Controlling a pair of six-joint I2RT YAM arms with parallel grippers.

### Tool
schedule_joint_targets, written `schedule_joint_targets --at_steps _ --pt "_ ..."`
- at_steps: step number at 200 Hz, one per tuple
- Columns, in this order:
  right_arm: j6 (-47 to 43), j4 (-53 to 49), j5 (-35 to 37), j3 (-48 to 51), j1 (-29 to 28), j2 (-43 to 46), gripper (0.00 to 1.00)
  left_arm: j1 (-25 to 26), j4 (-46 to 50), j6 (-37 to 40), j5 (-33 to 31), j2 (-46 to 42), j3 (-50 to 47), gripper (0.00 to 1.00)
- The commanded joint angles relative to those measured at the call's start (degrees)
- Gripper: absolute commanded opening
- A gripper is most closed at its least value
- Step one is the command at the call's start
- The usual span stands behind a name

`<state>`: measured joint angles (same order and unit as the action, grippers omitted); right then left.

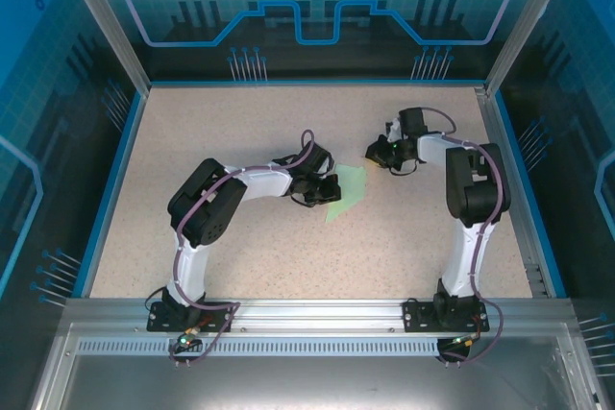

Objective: Fold a paper plane with a square sheet of paper (pick it up from the middle)
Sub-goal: Fourth fold the wing at the center of the table, then pick up the paper from the center of the table.

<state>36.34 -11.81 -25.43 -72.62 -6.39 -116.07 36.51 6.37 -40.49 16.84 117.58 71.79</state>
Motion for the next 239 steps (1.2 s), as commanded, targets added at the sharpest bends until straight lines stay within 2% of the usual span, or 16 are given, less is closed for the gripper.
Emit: schedule_joint_targets --at_steps 1,19,45,63,99,167,186,206,218,239 --pt "-0.35 -2.01 1.33 2.63 -0.67 6.68 0.22 -0.63 2.83 -0.01 2.88 -2.36 0.03 0.15" --pt "0.2 -1.99 1.33 6.5 -1.53 9.92 0.35 -1.45 1.35 -1.24 4.16 -5.85 0.44 0.26" --pt "1.86 -2.16 0.47 10.51 -3.46 12.92 0.48 -3.5 0.65 -2.3 2.79 -10.97 -1.32 0.39" --pt "3.49 -1.59 -0.65 12.18 -4.92 13.63 0.52 -5.3 1.18 -2.16 1.43 -13.12 -3.14 0.47" --pt "3.77 -0.85 -1.48 11.87 -8.77 11.9 0.52 -8.08 2.82 -1.7 -0.49 -14.64 -5.67 0.56" --pt "2.7 0.23 -3.82 9.07 -11.62 6.92 0.46 -10.22 -0.98 -2.89 1.75 -15.7 -9.65 0.69" --pt "2.59 1.89 -5.12 9.55 -12.03 6.99 0.41 -10.7 -2.14 -2.71 2.31 -16.17 -10.63 0.73" --pt "3.06 5.59 -8.11 10.45 -12.12 6.91 0.29 -11.56 -3.92 -2.8 3.42 -16.75 -12.07 0.79" --pt "4.93 8.81 -9.02 11.7 -12.02 7.41 0.13 -12.37 -4.91 -2.76 4.08 -17.43 -13.08 0.82" --pt "8.83 16.16 -10.67 14.78 -11.37 10.9 0.07 -14.03 -4.82 -0.77 5.18 -19.23 -14.03 0.88"
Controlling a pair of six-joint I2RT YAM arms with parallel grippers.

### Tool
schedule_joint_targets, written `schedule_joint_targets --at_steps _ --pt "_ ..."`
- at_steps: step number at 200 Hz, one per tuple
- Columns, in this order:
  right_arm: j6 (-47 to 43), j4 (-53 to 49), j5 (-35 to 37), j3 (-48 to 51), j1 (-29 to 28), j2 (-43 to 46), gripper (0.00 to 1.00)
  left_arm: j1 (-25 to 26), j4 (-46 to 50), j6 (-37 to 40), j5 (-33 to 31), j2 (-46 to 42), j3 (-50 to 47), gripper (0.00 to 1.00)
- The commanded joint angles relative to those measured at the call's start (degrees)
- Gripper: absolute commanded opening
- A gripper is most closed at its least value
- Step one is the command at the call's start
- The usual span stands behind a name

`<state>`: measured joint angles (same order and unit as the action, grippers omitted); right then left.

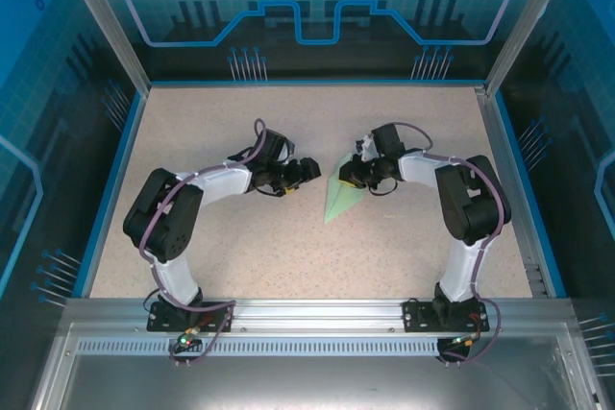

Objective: Fold a paper plane with a square sheet of paper (pick it up from the middle)
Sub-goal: Pick up the paper from the center of the table, then turn over the paper at the center of the table.

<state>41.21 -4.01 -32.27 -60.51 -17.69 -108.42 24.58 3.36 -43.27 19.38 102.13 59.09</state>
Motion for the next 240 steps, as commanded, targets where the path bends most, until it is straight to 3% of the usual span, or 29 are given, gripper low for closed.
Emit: schedule_joint_targets --at_steps 1,50,99,152,192,240 --pt "4.0 8.38 -3.8 2.63 -0.02 3.46 0.07 -2.22 -1.74 2.11 2.75 -3.87 -1.34 0.89" --pt "5.65 9.68 -9.75 -2.21 1.51 7.6 0.04 -3.7 -2.97 3.6 7.92 -8.27 -1.77 0.99" --pt "11.89 15.28 -18.53 -5.67 3.05 7.51 0.05 -4.45 -15.69 -7.88 17.63 -8.1 -4.49 0.99" --pt "17.59 20.4 -23.44 -6.3 3.02 6.54 0.06 -4.28 -27.56 -14.7 23.41 -6.63 -5.89 0.97" --pt "20.19 23.29 -25.08 -6.09 2.71 5.29 0.06 -4.28 -33.8 -17.5 24.22 -6.19 -6.43 0.82" --pt "20.05 22.35 -26.08 -5.85 2.66 4.23 0.07 -4.28 -36.82 -18.97 22.99 -6.06 -7.07 0.52"
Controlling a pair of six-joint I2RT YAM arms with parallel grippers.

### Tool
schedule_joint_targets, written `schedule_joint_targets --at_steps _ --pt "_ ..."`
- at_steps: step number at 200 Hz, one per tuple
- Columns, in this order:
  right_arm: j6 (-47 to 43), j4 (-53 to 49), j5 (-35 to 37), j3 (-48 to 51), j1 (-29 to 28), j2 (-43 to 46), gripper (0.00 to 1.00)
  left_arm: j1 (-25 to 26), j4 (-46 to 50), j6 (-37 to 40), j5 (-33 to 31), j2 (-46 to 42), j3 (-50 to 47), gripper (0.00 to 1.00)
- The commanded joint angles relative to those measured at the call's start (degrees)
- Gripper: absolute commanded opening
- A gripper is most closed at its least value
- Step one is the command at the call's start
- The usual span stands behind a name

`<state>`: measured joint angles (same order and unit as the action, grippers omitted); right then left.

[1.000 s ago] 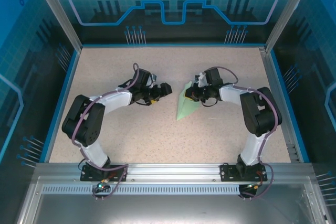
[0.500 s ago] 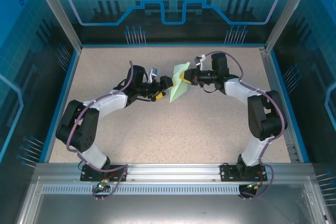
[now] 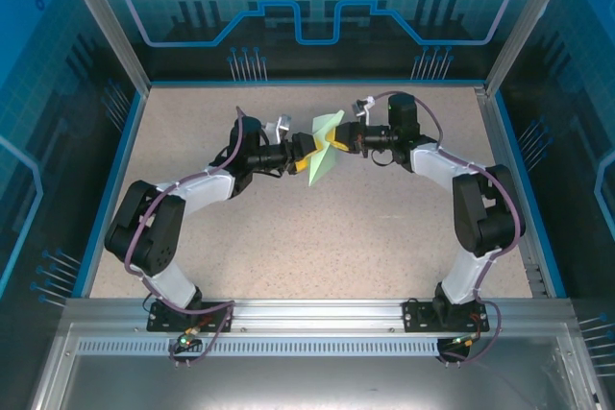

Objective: Fold a paper plane with a square sheet of paper (pick it up from the middle)
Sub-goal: Turn over the paper at the center of the table.

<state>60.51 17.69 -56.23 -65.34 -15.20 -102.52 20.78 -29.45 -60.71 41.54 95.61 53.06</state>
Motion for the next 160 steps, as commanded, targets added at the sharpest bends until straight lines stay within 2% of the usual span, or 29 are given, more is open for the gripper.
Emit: schedule_joint_targets --at_steps 1,32,55,66,79,103,117,129,144,160 --pt "0.75 0.62 -2.17 -1.02 0.17 -1.69 0.07 -0.48 -4.03 -1.52 0.78 0.45 -1.03 0.51" --pt "-1.44 -1.92 -2.26 -1.57 0.12 -2.07 0.07 -0.47 -3.95 -1.51 0.81 0.8 -0.94 0.32" --pt "-4.59 -8.22 -1.44 -2.66 0.62 -1.92 0.11 -0.47 -1.43 -0.06 0.3 0.69 -0.42 0.2" --pt "-6.57 -11.32 -0.3 -2.99 1.08 -1.4 0.18 -0.47 0.62 1.09 -0.28 0.54 -0.07 0.16" --pt "-9.14 -15.17 1.85 -2.95 1.88 -0.24 0.35 -0.47 4.67 3.62 -1.29 0.21 0.74 0.13" --pt "-15.6 -25.12 8.17 -3.54 2.98 2.3 0.51 -0.47 17.49 11.63 -5.38 -0.83 3.45 0.1" --pt "-19.47 -31.38 14.32 -4.16 3.17 4.04 0.58 -0.3 28.55 18.77 -10.71 -1.62 6.52 0.09" --pt "-21.32 -34.93 19.16 -4.05 3.12 5.58 0.62 0.41 40.0 25.28 -18.24 -2.32 9.93 0.09" --pt "-23.0 -38.56 25.07 -3.79 3.02 7.37 0.67 2.45 51.97 32.21 -30.67 -2.61 14.93 0.09" --pt "-24.0 -40.64 31.09 -2.95 2.55 9.24 0.72 5.37 60.57 37.01 -44.04 -2.17 19.5 0.1"
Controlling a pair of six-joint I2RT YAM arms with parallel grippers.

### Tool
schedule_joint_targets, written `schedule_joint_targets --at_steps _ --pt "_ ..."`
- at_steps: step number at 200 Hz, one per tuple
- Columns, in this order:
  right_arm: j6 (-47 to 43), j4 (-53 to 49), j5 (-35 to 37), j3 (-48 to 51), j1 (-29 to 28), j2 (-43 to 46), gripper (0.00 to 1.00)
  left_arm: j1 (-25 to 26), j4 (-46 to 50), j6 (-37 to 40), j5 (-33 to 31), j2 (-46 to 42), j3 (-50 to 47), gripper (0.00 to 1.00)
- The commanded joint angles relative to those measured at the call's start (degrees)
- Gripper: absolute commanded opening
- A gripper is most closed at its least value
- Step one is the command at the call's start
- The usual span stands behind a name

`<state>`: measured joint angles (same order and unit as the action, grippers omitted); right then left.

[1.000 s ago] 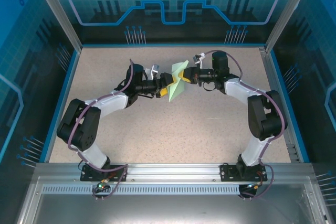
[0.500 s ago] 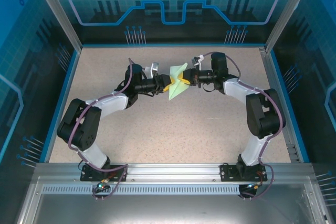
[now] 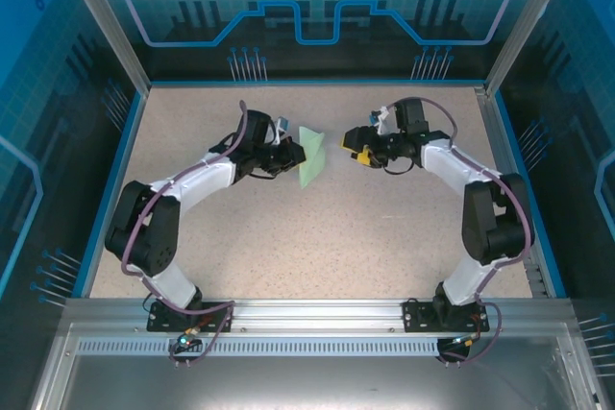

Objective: Fold a paper plane with a square sheet of paper (pick it up from the middle)
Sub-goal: Turn over the paper at the center of the table.

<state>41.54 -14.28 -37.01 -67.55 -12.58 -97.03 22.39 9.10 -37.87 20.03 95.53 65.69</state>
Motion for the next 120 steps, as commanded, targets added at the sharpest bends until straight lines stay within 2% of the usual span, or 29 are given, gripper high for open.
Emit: schedule_joint_targets --at_steps 1,34,58,81,120 --pt "-5.05 -8.71 12.23 -0.65 -0.16 3.86 0.73 3.95 22.5 14.42 -23.39 -2.0 7.15 0.1" --pt "-4.67 -8.48 19.98 2.43 -1.2 7.19 0.81 8.93 33.98 17.48 -45.6 2.68 15.07 0.1" --pt "-3.52 -8.22 23.75 4.42 -1.37 9.0 0.83 11.14 37.78 17.85 -54.57 6.87 18.68 0.1" --pt "-2.26 -8.31 26.8 6.08 -1.37 10.25 0.83 12.61 37.9 17.43 -56.66 10.3 20.0 0.1" --pt "-0.3 -8.32 29.64 8.13 -1.32 11.19 0.83 14.74 35.48 15.39 -52.0 17.69 21.86 0.13"
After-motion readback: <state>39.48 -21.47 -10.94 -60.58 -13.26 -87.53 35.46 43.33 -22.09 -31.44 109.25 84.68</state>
